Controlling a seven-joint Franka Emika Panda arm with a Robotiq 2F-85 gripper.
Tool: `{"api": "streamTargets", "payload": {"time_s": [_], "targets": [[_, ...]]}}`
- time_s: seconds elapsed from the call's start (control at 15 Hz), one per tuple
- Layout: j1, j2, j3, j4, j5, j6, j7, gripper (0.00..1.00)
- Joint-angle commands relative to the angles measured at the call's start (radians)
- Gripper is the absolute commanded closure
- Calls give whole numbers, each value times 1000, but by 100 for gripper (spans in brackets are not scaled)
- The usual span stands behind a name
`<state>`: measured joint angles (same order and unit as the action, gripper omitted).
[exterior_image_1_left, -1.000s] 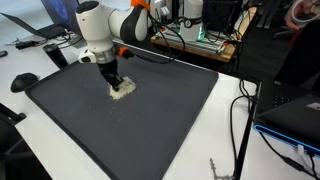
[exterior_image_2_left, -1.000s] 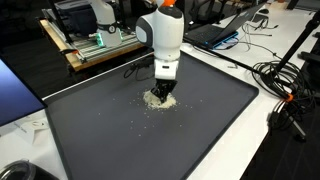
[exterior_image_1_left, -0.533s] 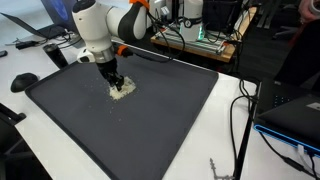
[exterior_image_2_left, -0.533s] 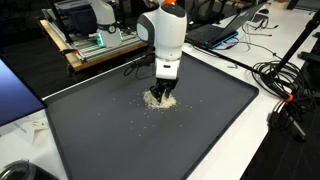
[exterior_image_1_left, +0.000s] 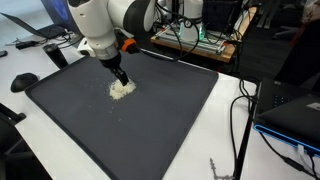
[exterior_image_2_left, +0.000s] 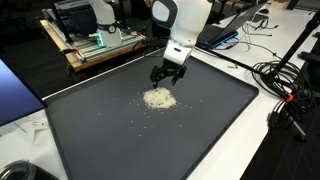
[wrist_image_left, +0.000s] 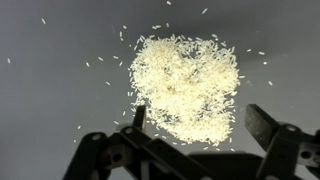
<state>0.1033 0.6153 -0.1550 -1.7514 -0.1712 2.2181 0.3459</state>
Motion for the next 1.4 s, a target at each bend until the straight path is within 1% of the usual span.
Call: {"api": "streamTargets", "payload": {"time_s": [0.0, 0.07, 0.2, 0.4, 0.47, 0.6, 0.73, 0.87, 1.0, 1.13, 1.33], "targets": [[81, -2, -31, 57, -48, -122, 210, 0], [94, 1, -29, 73, -48, -147, 257, 0], [124, 4, -30, 92, -66, -152, 363, 0], [165, 13, -46, 119, -122, -142, 558, 0], [172, 17, -48, 127, -137, -139, 618, 0], [187, 29, -53, 150, -172, -168, 729, 0], [189, 44, -48, 171, -190, -200, 810, 0], [186, 57, -39, 190, -201, -233, 861, 0], [171, 42, -14, 180, -192, -241, 845, 0], [171, 7, -4, 136, -199, -219, 836, 0], [171, -74, 12, 26, -213, -145, 818, 0]]}}
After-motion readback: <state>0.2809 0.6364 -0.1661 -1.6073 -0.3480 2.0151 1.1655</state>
